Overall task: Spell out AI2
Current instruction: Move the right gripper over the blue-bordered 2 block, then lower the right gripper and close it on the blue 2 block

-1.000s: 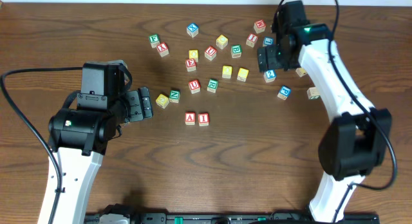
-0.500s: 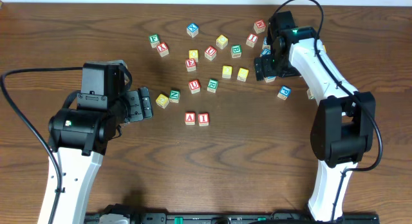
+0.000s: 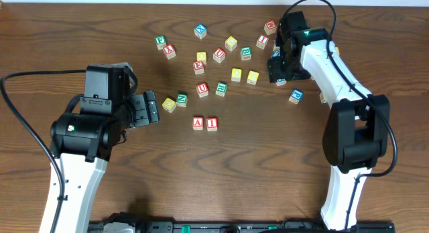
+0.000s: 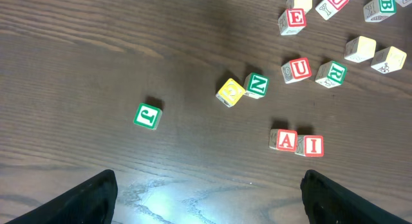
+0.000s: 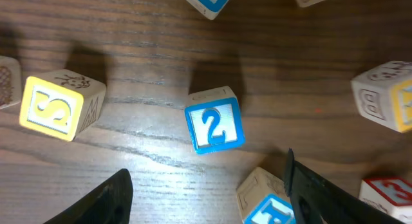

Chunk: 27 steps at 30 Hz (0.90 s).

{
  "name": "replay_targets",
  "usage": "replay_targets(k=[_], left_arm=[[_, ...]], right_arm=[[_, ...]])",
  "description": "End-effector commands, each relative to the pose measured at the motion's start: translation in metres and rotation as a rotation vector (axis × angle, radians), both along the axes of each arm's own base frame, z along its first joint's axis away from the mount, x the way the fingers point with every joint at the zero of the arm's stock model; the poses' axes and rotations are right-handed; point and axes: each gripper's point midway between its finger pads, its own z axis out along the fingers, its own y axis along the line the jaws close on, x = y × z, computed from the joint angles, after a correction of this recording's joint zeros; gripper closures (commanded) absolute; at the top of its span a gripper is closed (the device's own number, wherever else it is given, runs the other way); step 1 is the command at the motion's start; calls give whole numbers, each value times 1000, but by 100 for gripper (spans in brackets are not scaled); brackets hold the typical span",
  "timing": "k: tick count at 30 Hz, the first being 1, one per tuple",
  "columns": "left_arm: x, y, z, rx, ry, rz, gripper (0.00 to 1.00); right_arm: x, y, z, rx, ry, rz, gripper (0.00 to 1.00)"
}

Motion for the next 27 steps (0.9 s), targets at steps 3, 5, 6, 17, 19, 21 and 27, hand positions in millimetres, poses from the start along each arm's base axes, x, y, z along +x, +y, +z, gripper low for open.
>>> replay_targets(k=[3, 5, 6, 17, 19, 21, 27], left_arm=[[-1, 1, 2, 2, -4, -9, 11], [-1, 1, 2, 2, -4, -9, 11], [-1, 1, 2, 2, -4, -9, 11], [-1, 1, 2, 2, -4, -9, 11], [-1, 1, 2, 2, -4, -9, 11], [-1, 1, 2, 2, -4, -9, 11], [-1, 1, 2, 2, -4, -9, 11]], right_arm=[[4, 9, -19, 20, 24, 9, 29], [8, 10, -18, 23, 10, 9, 29], [8, 10, -18, 23, 7, 9, 30], [13, 10, -18, 21, -10, 12, 43], [13, 10, -18, 21, -10, 12, 43], [13, 10, -18, 20, -11, 16, 43], [12, 8, -23, 11, 0, 14, 42]])
